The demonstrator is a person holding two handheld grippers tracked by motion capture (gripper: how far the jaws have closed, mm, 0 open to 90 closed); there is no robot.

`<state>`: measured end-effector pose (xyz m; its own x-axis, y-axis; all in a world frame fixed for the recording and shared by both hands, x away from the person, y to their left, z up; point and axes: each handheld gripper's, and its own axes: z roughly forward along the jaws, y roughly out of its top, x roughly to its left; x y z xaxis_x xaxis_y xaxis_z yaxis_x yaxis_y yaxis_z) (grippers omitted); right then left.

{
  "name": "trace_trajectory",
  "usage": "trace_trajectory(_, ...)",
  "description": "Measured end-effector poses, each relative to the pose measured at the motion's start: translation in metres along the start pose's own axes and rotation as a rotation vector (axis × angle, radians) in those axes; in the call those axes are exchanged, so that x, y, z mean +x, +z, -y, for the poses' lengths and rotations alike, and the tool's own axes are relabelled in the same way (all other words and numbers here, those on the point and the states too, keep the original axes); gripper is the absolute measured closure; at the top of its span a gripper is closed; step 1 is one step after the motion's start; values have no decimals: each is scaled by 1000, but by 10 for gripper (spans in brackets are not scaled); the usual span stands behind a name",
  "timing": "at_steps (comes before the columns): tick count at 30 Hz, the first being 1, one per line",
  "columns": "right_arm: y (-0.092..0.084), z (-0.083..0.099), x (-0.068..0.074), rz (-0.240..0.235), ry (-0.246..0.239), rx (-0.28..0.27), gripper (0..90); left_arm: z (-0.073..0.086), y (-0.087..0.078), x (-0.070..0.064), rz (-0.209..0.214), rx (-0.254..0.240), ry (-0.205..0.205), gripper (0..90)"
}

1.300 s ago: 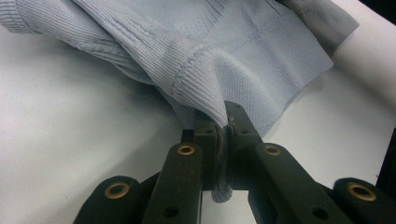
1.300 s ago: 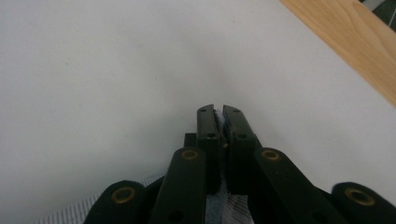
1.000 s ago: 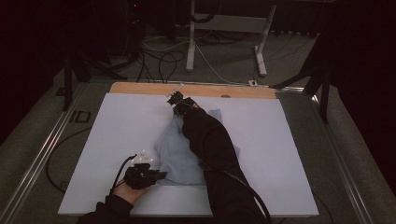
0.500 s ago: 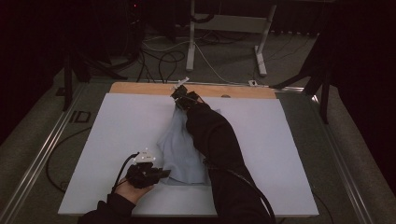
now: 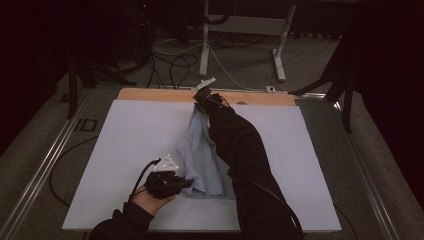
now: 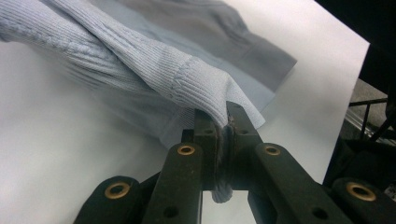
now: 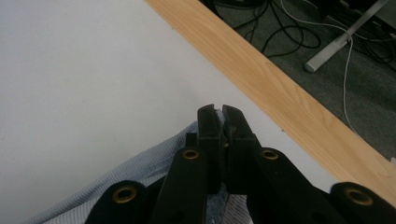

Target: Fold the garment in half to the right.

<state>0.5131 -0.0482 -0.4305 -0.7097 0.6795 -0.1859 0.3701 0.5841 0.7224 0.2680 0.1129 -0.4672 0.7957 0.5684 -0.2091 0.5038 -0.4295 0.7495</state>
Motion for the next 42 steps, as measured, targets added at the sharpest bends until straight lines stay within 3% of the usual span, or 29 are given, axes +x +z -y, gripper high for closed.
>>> trace_trajectory(10,-23,5,-14,10,14,-28,879,-22,16,-19,30,18,59,861)
trace_trajectory(18,-39,25,-29,-12,54,-72,879,-35,34,-33,53,44,90,861)
trace_trajectory(33,-45,56,-51,-41,98,-95,877,-49,71,-50,79,95,120,861)
trace_trajectory(42,-40,71,-60,-60,111,-98,875,-56,96,-57,84,105,120,861)
